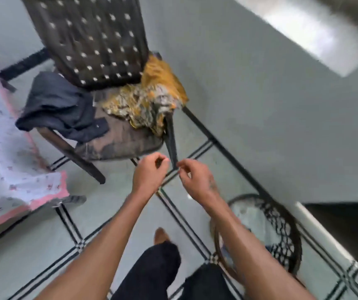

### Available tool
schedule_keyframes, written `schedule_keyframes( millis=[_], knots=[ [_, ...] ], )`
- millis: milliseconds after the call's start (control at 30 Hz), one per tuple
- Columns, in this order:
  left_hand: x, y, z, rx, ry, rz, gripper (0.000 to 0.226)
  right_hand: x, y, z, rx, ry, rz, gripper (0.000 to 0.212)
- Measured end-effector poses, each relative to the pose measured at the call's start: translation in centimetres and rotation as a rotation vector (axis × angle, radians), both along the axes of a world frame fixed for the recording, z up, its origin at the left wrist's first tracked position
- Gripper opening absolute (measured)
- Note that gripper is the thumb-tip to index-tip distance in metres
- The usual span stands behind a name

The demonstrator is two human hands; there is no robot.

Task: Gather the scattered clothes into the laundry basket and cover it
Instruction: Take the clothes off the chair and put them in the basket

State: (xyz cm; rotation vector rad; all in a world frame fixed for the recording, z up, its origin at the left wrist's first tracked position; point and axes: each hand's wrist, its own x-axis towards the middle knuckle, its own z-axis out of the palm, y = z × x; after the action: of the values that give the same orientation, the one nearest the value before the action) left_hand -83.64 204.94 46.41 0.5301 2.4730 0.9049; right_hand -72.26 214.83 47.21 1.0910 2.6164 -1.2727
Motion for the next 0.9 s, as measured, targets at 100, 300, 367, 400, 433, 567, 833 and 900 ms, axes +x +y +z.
schedule_keyframes(
  millis=[100,300,367,400,433,567,833,900],
  knots=[
    [-5.2,-0.1,3.2,0.069,0.033,0.033,0.013,-6.2,1.6,2.4,0.1,-0.008,0.016,0.03],
    [-14.2,-0.3,3.3,0.145,-0.132,0.049,0.026,-17.6,7.8,-0.2,0.126,-0.143,-0.002,0.059],
    [-16.9,-0.2,1.4,0.118,-0.175,0.042,0.024,-21.6,10.3,-2.6,0.122,-0.212,-0.009,0.074],
    [-18.6,0.2,0.1,0.101,-0.192,0.05,0.024,-23.9,11.8,-4.0,0.126,-0.264,-0.002,0.083],
    [-19.9,0.5,-0.8,0.084,-0.21,0.06,0.022,-25.8,13.0,-5.2,0.138,-0.312,0.022,0.094],
    [-24.2,2.8,-4.6,-0.032,-0.321,0.102,0.016,-33.3,17.8,-11.1,0.129,-0.366,0.029,0.123],
    [-28.9,8.2,-5.7,0.061,-0.69,0.347,0.07,-36.3,21.1,-9.8,0.131,-0.211,0.013,0.033],
    [-30.6,10.5,-5.0,0.113,-0.902,0.429,0.11,-35.8,20.1,-6.0,-0.173,-0.016,0.143,0.026]
  ],
)
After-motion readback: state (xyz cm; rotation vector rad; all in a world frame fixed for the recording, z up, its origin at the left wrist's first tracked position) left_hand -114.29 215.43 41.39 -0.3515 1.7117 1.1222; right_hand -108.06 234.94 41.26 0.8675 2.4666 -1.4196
